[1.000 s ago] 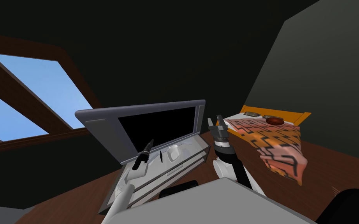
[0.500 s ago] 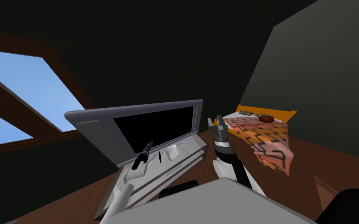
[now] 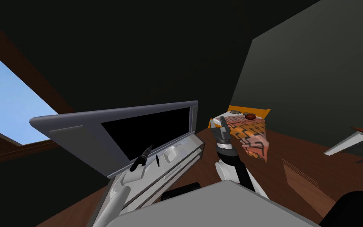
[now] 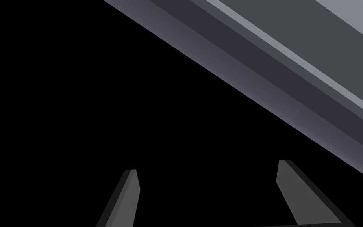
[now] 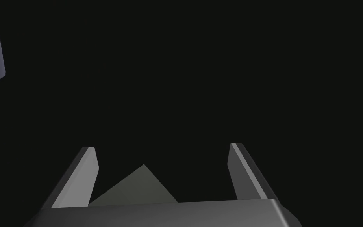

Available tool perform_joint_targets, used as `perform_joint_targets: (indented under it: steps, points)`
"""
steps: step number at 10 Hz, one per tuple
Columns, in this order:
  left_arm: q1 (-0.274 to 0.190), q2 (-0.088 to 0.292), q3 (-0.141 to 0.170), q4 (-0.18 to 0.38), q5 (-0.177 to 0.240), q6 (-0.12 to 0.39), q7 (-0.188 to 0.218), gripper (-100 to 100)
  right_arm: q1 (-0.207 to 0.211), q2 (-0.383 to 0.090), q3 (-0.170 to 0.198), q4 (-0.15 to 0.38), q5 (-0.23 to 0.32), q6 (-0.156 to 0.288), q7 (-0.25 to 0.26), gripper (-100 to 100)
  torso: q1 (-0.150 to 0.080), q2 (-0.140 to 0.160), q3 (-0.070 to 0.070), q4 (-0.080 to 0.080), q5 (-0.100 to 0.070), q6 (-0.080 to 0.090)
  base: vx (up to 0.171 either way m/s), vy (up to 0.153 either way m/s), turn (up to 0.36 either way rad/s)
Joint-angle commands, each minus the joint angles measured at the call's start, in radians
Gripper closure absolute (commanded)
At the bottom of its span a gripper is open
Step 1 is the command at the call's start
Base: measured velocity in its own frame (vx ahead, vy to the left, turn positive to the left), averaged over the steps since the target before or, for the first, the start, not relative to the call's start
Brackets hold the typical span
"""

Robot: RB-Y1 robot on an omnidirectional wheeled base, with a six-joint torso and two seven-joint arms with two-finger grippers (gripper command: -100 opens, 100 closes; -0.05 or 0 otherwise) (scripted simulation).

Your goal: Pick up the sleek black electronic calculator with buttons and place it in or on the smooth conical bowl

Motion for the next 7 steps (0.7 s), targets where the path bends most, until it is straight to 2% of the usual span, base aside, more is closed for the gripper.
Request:
perform_joint_targets:
  steps: [1,7]
  points:
    - [-0.011,0.021,-0.002,0.024,0.016,0.030,-0.021,-100,0.000,0.000,0.000,0.000,0.000,0.000,0.000,0,0.000,0.000,0.000,0.000,0.000,0.000,-0.040,-0.007,-0.204]
    - [-0.051,0.103,-0.012,0.148,0.088,0.135,-0.091,-100,0.000,0.000,0.000,0.000,0.000,0.000,0.000,0,0.001,0.000,0.000,0.000,0.000,0.000,-0.039,0.008,-0.218]
